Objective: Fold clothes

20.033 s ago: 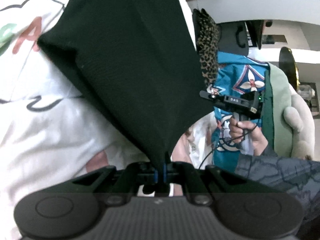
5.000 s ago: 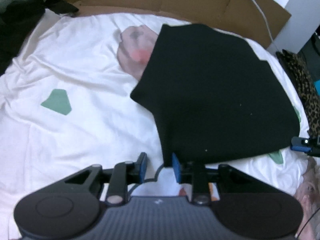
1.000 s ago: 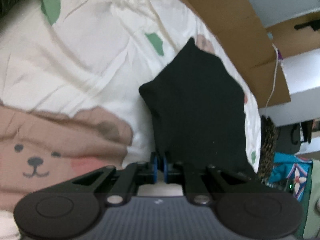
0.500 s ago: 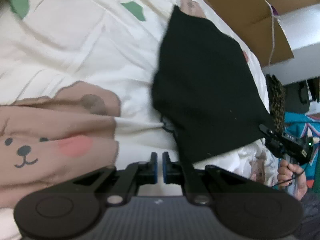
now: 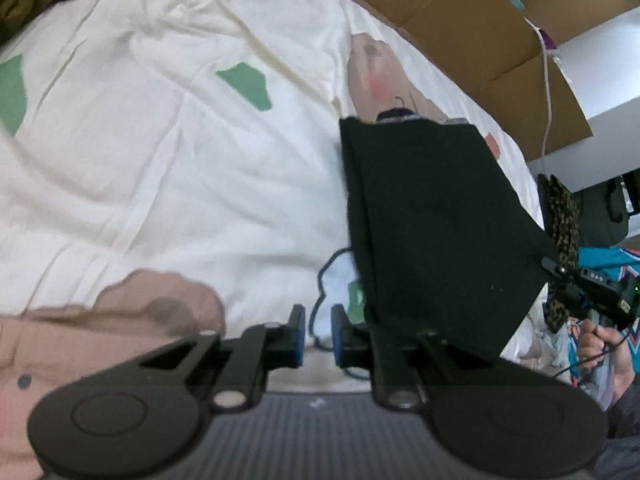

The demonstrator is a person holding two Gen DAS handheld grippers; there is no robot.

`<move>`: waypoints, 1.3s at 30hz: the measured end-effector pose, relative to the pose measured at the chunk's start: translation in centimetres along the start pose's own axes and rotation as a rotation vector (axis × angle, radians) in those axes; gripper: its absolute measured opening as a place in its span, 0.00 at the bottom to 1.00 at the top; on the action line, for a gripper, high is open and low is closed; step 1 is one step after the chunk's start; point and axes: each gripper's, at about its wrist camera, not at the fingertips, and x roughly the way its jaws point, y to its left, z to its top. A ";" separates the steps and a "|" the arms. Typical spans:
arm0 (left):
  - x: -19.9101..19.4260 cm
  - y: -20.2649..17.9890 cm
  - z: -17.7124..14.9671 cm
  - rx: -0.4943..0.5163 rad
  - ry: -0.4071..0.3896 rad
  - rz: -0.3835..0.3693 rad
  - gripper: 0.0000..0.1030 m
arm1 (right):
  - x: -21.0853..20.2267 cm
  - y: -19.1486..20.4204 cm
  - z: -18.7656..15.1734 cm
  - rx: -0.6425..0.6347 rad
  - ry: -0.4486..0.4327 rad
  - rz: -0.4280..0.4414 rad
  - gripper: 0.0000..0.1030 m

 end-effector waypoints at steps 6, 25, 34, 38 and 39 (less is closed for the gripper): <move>1.0 -1.4 1.1 0.014 -0.010 0.004 0.18 | 0.3 -0.2 2.0 0.008 -0.006 0.002 0.04; 1.3 -3.6 2.6 0.080 -0.077 0.087 0.64 | 0.5 -2.5 0.3 0.080 -0.003 -0.024 0.45; 2.2 -5.7 6.6 0.201 -0.095 0.071 0.66 | 1.5 -2.7 -4.0 0.171 0.067 0.013 0.45; 3.7 -6.5 9.8 0.222 -0.077 0.036 0.66 | 1.6 -2.1 -5.4 0.176 0.140 0.004 0.45; 4.1 -6.9 10.7 0.230 -0.079 0.024 0.66 | 1.6 -2.0 -5.7 0.175 0.151 0.003 0.45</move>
